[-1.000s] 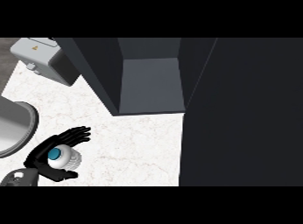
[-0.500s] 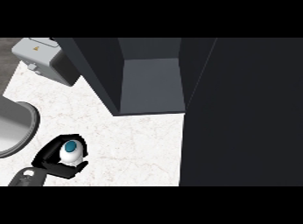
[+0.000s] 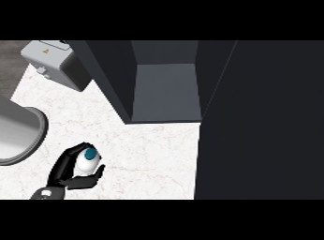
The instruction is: Pick up the bottled water, place it into the cabinet and close the cabinet
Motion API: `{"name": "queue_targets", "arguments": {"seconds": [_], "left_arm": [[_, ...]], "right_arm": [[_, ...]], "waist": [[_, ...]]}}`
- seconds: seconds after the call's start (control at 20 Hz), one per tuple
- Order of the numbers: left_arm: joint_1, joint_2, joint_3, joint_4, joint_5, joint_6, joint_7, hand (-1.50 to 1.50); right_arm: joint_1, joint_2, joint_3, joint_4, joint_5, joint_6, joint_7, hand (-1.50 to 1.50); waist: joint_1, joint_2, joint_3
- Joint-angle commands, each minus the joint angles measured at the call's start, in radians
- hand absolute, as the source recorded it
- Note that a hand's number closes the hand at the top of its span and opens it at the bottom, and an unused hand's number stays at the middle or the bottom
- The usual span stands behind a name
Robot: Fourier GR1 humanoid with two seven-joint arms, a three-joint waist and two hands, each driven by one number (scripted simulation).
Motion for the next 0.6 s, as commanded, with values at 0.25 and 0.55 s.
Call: {"name": "queue_targets", "arguments": {"seconds": [0.25, 0.55], "left_arm": [[0.002, -0.190, -0.007, 0.012, 0.046, 0.145, -0.005, 1.50], [-0.028, -0.195, -0.193, -0.171, 0.225, 0.207, 0.163, 1.50]], "right_arm": [[0.096, -0.029, 0.025, -0.158, 0.002, -0.002, 0.013, -1.50], [0.071, -0.045, -0.042, -0.121, -0.058, -0.004, 0.015, -1.50]], "waist": [[-0.008, 0.004, -0.013], [0.007, 0.001, -0.010]]}}
